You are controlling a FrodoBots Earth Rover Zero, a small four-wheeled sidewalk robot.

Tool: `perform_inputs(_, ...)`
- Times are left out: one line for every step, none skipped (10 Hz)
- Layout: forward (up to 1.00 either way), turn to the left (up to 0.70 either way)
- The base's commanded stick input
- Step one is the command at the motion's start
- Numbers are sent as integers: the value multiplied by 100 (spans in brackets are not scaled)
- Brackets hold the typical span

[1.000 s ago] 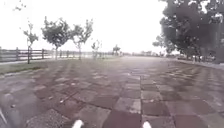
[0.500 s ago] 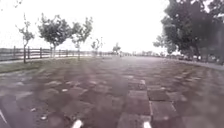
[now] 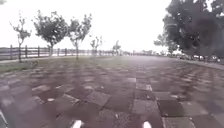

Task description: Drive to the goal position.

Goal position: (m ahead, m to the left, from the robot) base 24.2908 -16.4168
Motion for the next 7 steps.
perform_inputs(85, 0)
perform_inputs(85, 0)
perform_inputs(85, 0)
perform_inputs(85, 0)
perform_inputs(85, 0)
perform_inputs(85, 0)
perform_inputs(85, 0)
